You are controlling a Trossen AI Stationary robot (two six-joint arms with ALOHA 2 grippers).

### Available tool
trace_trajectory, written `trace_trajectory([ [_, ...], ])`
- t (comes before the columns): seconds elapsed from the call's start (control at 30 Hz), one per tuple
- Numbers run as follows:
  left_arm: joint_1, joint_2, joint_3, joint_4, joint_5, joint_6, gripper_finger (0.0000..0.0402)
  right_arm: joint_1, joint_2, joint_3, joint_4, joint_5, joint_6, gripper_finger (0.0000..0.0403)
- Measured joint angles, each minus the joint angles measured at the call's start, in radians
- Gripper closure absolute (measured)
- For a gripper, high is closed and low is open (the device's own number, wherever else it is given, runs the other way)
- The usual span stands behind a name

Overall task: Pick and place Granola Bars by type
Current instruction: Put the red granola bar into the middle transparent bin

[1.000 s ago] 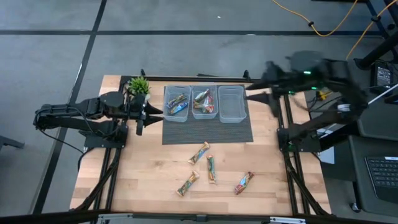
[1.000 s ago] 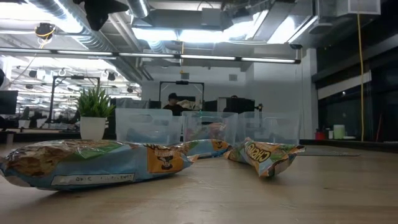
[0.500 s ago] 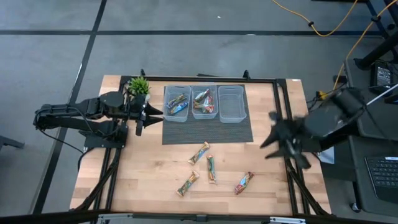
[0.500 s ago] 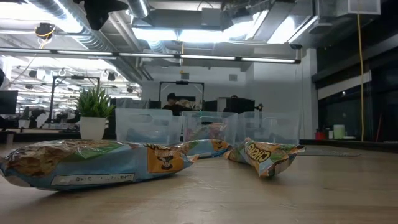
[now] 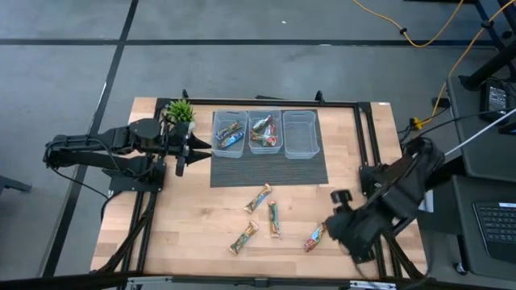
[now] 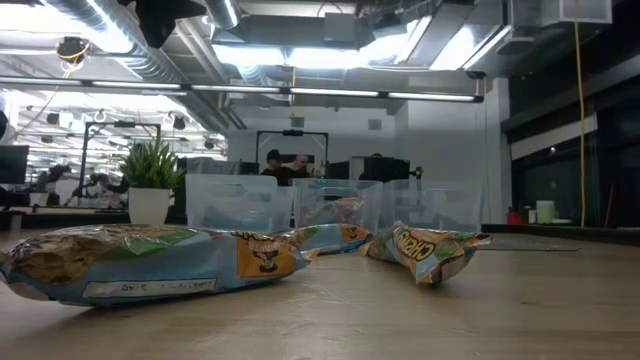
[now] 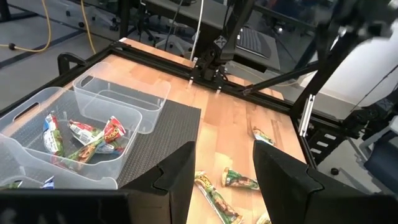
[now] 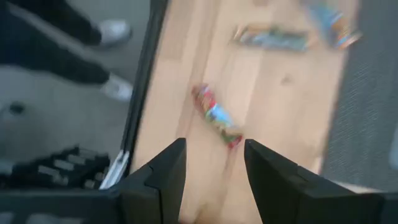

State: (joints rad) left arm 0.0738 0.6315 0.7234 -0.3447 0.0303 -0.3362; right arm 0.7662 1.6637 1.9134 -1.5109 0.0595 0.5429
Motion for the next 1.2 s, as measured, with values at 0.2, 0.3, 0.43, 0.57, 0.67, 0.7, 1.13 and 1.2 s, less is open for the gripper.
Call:
trace_trajectory([
  [0.2, 0.000, 0.000, 0.000, 0.000, 0.001, -0.007, 0.0247, 0.017, 0.009, -0.183, 0.216, -0.099, -0.041, 0.0230],
  [0.3, 0.000, 0.000, 0.000, 0.000, 0.005, -0.010, 0.0247, 0.045, 0.009, -0.283, 0.321, -0.083, -0.098, 0.0210],
  [0.43, 0.000, 0.000, 0.000, 0.000, 0.018, -0.020, 0.0247, 0.064, 0.008, -0.424, 0.372, -0.019, -0.091, 0.0172],
  [0.57, 0.000, 0.000, 0.000, 0.000, 0.017, -0.020, 0.0247, 0.061, 0.009, -0.566, 0.428, 0.007, -0.084, 0.0129],
  [0.67, 0.000, 0.000, 0.000, 0.000, 0.017, -0.020, 0.0247, 0.053, 0.009, -0.669, 0.529, 0.017, -0.110, 0.0104],
  [0.7, 0.000, 0.000, 0.000, 0.000, 0.017, -0.020, 0.0247, 0.052, 0.009, -0.701, 0.567, 0.021, -0.127, 0.0099],
  [1.13, 0.000, 0.000, 0.000, 0.000, 0.014, -0.036, 0.0247, -0.012, 0.010, -0.945, 0.838, 0.015, -0.259, 0.0096],
  [1.2, 0.000, 0.000, 0.000, 0.000, 0.013, -0.036, 0.0247, -0.025, 0.017, -0.971, 0.895, -0.022, -0.263, 0.0096],
])
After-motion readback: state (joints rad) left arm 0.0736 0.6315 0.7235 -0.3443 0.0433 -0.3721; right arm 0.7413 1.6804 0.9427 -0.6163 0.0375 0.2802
